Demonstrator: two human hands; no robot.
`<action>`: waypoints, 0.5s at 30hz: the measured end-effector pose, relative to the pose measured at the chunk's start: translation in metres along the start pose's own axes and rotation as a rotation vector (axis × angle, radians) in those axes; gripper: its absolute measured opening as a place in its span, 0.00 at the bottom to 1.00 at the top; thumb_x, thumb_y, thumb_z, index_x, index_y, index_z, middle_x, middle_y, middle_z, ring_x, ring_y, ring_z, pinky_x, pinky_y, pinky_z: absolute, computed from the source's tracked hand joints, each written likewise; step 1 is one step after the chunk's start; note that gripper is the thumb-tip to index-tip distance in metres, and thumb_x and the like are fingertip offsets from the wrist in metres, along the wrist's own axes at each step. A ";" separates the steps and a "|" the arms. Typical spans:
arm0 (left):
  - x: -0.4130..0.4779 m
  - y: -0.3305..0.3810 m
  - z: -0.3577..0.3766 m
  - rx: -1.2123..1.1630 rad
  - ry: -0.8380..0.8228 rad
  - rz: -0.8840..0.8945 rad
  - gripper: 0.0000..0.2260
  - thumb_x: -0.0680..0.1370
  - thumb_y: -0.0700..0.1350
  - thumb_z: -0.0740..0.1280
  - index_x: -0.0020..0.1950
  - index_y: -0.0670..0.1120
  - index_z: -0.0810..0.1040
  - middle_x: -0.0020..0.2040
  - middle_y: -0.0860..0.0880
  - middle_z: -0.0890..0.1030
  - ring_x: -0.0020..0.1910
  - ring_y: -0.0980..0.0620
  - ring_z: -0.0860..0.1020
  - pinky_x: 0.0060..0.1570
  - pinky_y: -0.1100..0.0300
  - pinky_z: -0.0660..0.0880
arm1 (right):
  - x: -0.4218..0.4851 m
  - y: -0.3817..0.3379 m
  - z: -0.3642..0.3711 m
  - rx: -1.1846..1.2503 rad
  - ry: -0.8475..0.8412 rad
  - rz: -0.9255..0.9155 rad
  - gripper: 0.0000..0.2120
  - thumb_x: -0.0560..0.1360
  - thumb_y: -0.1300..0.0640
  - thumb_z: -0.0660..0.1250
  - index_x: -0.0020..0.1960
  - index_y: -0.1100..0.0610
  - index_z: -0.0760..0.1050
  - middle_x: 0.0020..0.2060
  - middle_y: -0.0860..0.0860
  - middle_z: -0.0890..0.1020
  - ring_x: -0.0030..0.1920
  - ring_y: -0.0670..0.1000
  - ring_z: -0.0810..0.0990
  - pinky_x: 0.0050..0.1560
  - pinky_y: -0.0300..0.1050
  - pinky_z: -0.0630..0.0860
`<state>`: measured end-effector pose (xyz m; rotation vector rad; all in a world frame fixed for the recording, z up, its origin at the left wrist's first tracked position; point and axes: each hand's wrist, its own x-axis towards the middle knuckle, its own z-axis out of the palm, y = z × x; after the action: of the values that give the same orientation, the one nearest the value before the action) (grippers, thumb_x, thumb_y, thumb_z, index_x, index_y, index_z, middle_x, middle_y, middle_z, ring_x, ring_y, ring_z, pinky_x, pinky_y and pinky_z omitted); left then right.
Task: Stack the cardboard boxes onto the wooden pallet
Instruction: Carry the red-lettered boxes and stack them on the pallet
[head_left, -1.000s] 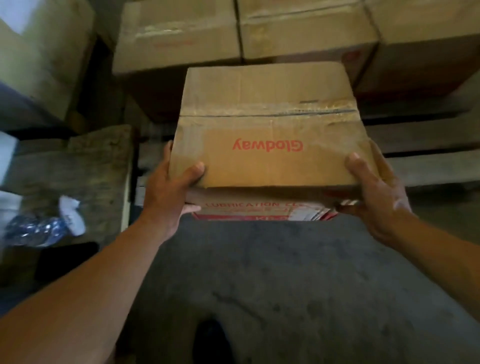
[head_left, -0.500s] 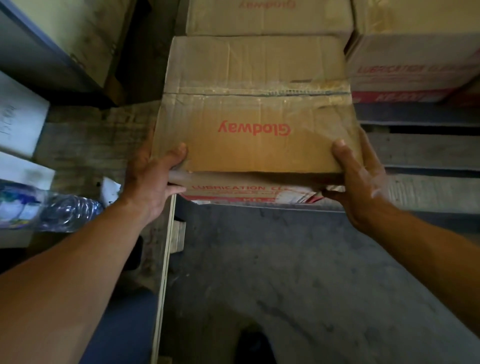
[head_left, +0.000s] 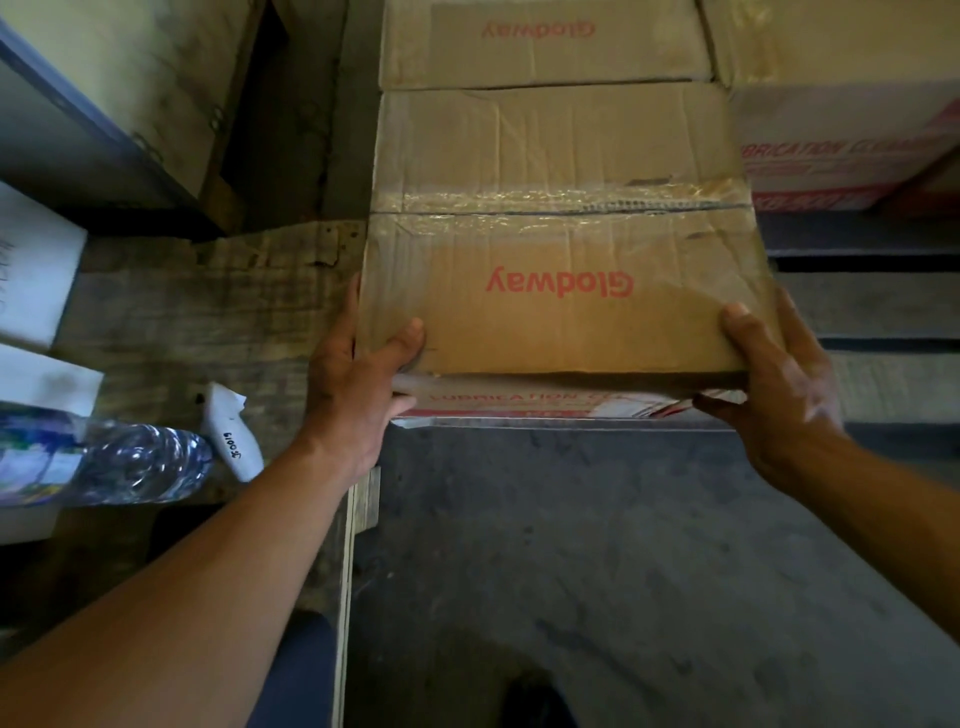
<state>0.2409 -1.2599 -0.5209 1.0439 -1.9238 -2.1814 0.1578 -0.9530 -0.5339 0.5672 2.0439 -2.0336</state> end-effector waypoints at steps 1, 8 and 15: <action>-0.001 -0.001 0.004 0.001 0.005 -0.003 0.29 0.76 0.45 0.72 0.75 0.60 0.67 0.62 0.56 0.80 0.50 0.58 0.83 0.54 0.40 0.77 | 0.003 -0.003 -0.002 -0.006 -0.006 0.003 0.29 0.74 0.43 0.72 0.73 0.34 0.67 0.68 0.48 0.72 0.61 0.53 0.77 0.44 0.54 0.83; 0.001 0.000 0.003 0.053 0.032 -0.006 0.26 0.78 0.45 0.71 0.73 0.62 0.69 0.61 0.55 0.80 0.53 0.54 0.82 0.57 0.34 0.76 | 0.002 0.007 0.001 -0.053 0.013 0.013 0.31 0.76 0.43 0.70 0.76 0.38 0.64 0.69 0.50 0.71 0.60 0.52 0.77 0.43 0.51 0.84; -0.001 0.003 0.004 0.086 0.041 -0.010 0.24 0.78 0.47 0.71 0.72 0.61 0.69 0.62 0.55 0.79 0.57 0.51 0.80 0.55 0.36 0.75 | 0.001 0.003 0.000 -0.097 -0.022 0.023 0.33 0.76 0.42 0.69 0.78 0.39 0.60 0.73 0.53 0.67 0.66 0.58 0.74 0.54 0.60 0.81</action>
<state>0.2383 -1.2567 -0.5179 1.1043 -2.0153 -2.0826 0.1583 -0.9529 -0.5369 0.5447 2.1003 -1.9071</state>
